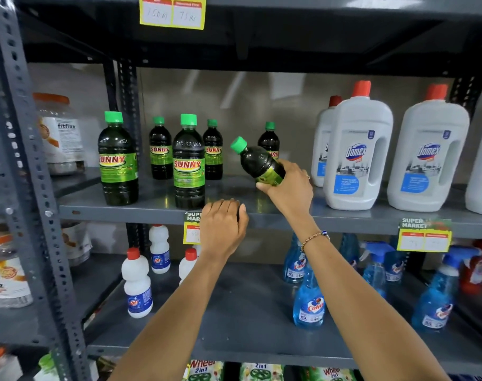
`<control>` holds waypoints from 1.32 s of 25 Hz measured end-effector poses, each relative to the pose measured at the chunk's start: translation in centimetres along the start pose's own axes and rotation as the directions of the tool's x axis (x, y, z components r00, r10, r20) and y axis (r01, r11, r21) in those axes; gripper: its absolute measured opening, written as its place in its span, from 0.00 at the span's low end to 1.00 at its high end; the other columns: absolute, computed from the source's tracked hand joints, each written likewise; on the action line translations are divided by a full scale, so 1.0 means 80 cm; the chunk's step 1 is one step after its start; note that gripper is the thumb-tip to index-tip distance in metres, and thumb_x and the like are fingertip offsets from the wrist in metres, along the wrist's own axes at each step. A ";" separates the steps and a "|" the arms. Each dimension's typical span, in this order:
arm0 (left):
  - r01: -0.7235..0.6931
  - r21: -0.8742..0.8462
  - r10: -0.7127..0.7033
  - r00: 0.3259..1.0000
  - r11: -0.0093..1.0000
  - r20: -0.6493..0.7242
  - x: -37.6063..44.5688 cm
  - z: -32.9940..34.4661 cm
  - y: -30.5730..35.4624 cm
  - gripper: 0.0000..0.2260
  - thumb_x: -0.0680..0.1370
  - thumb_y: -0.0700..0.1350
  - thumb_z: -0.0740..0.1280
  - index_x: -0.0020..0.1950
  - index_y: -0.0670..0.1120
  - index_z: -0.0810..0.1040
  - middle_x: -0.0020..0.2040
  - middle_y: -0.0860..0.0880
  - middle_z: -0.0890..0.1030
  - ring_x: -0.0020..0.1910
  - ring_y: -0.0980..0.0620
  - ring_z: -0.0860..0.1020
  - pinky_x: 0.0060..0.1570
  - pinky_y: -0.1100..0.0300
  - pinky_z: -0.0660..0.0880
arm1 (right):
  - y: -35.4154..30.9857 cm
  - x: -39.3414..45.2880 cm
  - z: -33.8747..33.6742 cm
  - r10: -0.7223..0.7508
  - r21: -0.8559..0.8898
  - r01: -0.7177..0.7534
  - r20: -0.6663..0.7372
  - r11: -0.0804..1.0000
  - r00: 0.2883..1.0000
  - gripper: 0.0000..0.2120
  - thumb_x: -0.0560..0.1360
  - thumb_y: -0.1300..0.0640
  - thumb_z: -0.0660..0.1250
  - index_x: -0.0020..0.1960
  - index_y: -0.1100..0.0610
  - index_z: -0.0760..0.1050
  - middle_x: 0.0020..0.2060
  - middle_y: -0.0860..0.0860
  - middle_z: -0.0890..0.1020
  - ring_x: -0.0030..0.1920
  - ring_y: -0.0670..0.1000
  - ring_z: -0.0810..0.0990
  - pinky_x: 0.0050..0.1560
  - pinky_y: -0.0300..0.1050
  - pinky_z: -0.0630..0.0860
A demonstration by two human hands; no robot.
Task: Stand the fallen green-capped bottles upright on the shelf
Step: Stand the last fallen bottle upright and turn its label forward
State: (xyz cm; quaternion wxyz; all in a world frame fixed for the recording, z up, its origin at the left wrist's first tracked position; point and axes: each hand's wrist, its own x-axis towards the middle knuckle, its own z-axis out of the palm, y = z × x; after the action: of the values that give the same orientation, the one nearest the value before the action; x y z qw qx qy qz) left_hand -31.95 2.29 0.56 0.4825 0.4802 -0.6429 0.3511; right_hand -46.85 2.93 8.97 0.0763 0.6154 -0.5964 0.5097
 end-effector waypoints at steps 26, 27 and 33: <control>0.049 -0.072 -0.050 0.998 0.996 -0.023 -0.007 0.011 -0.001 0.15 0.79 0.47 0.58 0.44 0.43 0.82 0.38 0.47 0.83 0.38 0.47 0.79 0.44 0.53 0.69 | 0.014 -0.018 0.007 0.138 0.323 -0.240 0.310 0.915 0.941 0.46 0.66 0.57 0.78 0.73 0.58 0.53 0.66 0.53 0.72 0.64 0.53 0.74 0.61 0.45 0.71; 0.046 -0.075 -0.048 0.998 0.996 -0.028 -0.007 0.011 -0.003 0.14 0.79 0.47 0.58 0.44 0.43 0.82 0.38 0.47 0.83 0.38 0.47 0.79 0.44 0.53 0.70 | 0.014 -0.017 0.007 0.128 0.322 -0.229 0.306 0.918 0.944 0.46 0.65 0.56 0.78 0.73 0.58 0.52 0.67 0.54 0.71 0.63 0.53 0.74 0.61 0.46 0.71; 0.044 -0.083 -0.047 0.998 0.996 -0.039 -0.006 0.012 -0.002 0.14 0.79 0.46 0.59 0.43 0.43 0.82 0.37 0.47 0.83 0.38 0.47 0.79 0.44 0.53 0.69 | 0.012 -0.016 0.004 0.148 0.319 -0.256 0.325 0.913 0.934 0.43 0.67 0.57 0.77 0.72 0.60 0.54 0.62 0.52 0.74 0.60 0.51 0.74 0.57 0.43 0.71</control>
State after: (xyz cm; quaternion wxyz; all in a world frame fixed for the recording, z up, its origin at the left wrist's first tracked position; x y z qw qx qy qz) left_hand -32.00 1.49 -0.16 0.5227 0.4673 -0.6357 0.3229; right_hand -47.20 3.31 7.39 -0.1793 0.6220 -0.5600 0.5171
